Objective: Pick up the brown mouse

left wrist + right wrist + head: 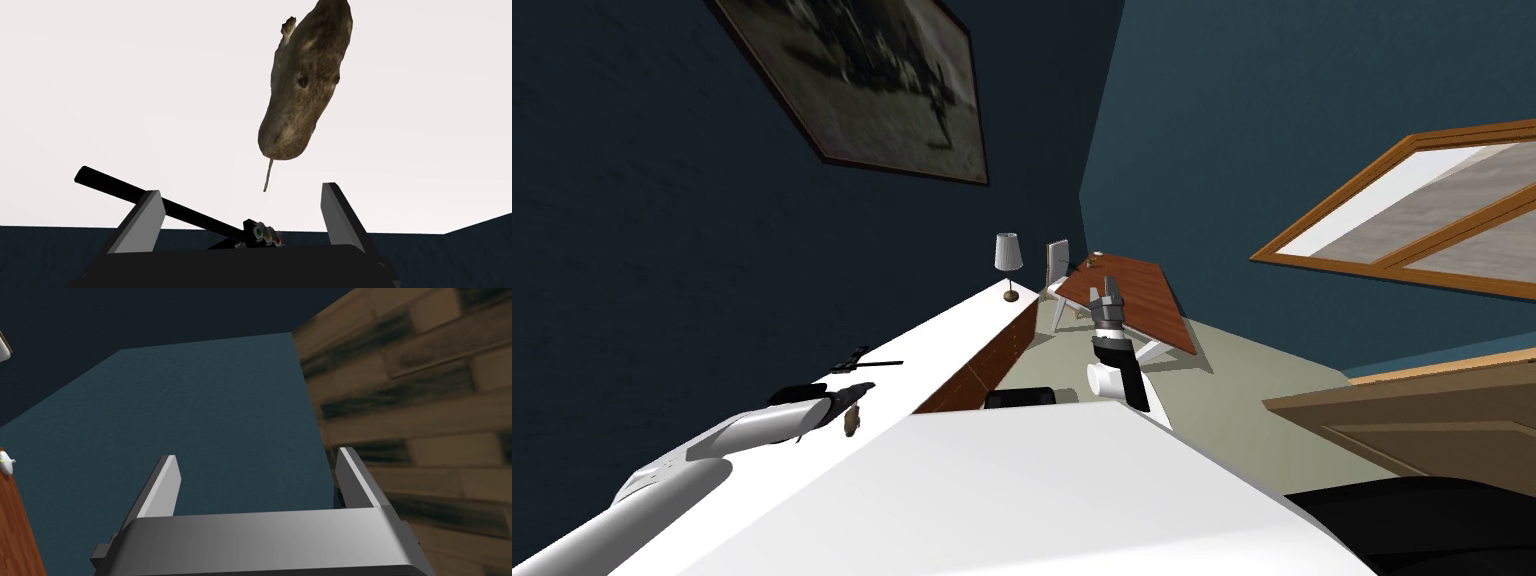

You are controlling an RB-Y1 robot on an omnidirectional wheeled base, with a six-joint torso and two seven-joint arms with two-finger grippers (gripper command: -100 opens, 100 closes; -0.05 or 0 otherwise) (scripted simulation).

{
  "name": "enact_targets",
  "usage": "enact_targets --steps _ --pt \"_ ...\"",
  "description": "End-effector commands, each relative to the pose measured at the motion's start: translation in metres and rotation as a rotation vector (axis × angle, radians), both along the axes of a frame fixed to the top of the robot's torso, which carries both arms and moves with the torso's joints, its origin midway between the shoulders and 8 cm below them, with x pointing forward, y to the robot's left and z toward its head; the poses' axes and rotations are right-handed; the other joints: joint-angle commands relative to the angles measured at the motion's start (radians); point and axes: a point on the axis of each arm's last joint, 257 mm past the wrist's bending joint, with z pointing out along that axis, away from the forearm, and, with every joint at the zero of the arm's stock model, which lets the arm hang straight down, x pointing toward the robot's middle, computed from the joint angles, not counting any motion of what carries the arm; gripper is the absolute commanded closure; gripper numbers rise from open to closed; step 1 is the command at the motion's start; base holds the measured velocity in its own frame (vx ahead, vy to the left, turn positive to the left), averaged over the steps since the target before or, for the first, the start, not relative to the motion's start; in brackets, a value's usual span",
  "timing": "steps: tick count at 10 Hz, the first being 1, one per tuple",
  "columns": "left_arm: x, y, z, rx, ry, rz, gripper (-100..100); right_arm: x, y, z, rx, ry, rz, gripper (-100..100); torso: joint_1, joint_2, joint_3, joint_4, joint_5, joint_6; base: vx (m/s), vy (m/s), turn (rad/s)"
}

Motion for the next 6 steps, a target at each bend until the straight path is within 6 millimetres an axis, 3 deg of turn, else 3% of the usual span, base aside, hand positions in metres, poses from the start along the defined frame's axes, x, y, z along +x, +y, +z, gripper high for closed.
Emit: enact_targets --steps 1,6 --pt "-0.012 0.003 -0.002 -0.004 0.036 0.014 -100 0.000 0.000 0.000 0.000 0.000 0.000 0 0.000 0.000 0.000 0.000 0.000 0.000 0.019 0.011 -0.024" --pt "-0.053 0.005 -0.015 -0.018 0.166 0.064 -100 0.000 0.000 0.000 0.000 0.000 0.000 0 0.000 0.001 0.000 0.000 0.000 0.000 0.018 0.009 -0.045"
